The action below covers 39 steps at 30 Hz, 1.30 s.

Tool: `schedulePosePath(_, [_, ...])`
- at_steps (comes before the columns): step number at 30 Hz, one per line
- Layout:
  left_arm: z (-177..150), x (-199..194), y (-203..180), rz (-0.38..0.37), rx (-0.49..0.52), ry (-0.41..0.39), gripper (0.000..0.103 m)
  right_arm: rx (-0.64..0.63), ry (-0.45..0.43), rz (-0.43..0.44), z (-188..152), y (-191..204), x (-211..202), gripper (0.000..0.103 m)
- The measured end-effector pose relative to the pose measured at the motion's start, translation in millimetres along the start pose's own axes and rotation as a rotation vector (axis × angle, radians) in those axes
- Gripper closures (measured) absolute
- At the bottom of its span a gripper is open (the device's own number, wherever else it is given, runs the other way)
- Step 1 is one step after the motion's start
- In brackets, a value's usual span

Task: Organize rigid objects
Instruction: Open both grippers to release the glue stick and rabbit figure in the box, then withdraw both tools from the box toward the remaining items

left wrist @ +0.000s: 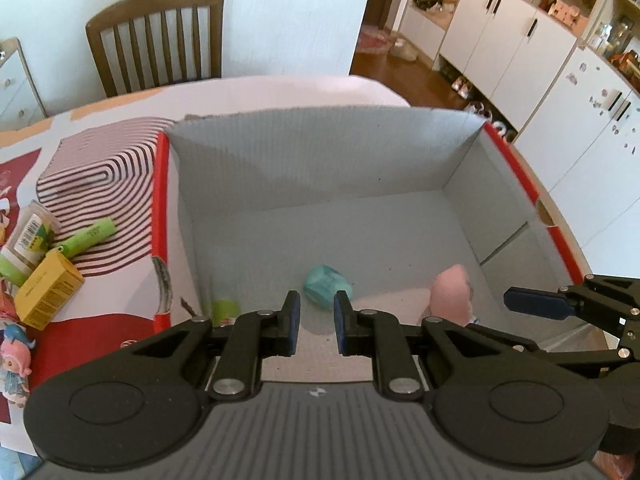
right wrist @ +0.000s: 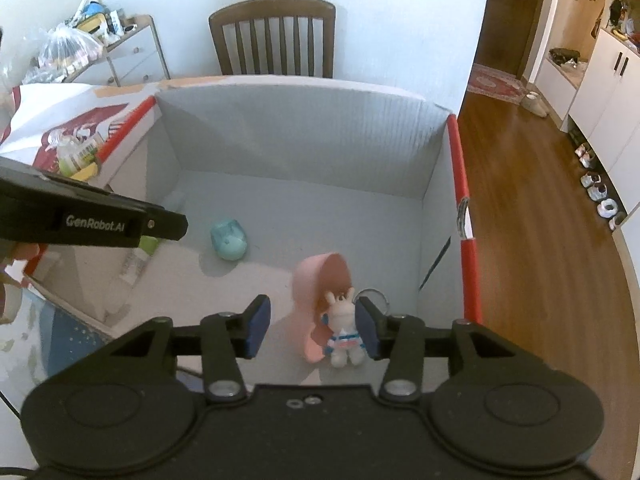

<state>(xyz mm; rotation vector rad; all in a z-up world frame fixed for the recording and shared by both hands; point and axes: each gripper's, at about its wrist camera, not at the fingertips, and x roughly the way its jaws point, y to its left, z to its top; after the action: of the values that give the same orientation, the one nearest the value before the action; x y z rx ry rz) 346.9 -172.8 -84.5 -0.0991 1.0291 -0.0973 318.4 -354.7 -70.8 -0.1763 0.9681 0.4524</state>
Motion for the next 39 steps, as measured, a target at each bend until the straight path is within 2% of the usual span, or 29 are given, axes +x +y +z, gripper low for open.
schedulePosePath(17, [-25.2, -68.0, 13.2, 0.017, 0.025, -0.130, 0.086, 0.000, -0.096, 0.019, -0.5, 33.0, -48.1, 0.035])
schedulePosePath(18, [-26.9, -71.6, 15.7, 0.022, 0.025, -0.136, 0.084, -0.001, -0.102, 0.022, -0.4, 36.4, -51.1, 0.034])
schedulePosePath(20, [-30.6, -79.7, 21.3, 0.023, 0.022, -0.149, 0.070, -0.003, -0.114, 0.030, -0.5, 44.2, -57.1, 0.032])
schedulePosePath(22, [-34.6, -88.1, 28.2, 0.007, 0.014, -0.170, 0.036, -0.011, -0.127, 0.036, -0.5, 53.9, -62.6, 0.030])
schedulePosePath(23, [-37.6, -92.7, 30.9, 0.011, 0.012, -0.186, 0.033, -0.015, -0.134, 0.038, -0.6, 59.0, -65.0, 0.029])
schedulePosePath(30, [-56.0, -121.6, 57.0, 0.006, 0.024, -0.223, 0.030, -0.004, -0.185, 0.065, 0.7, 91.5, -81.7, 0.017])
schedulePosePath(32, [-61.6, -128.9, 67.0, -0.003, 0.023, -0.230, 0.028, -0.007, -0.202, 0.069, 0.3, 101.9, -86.3, 0.014])
schedulePosePath(39, [-82.2, -153.1, 108.8, -0.042, 0.011, -0.249, 0.027, 0.001, -0.254, 0.113, 0.2, 140.0, -97.1, 0.001])
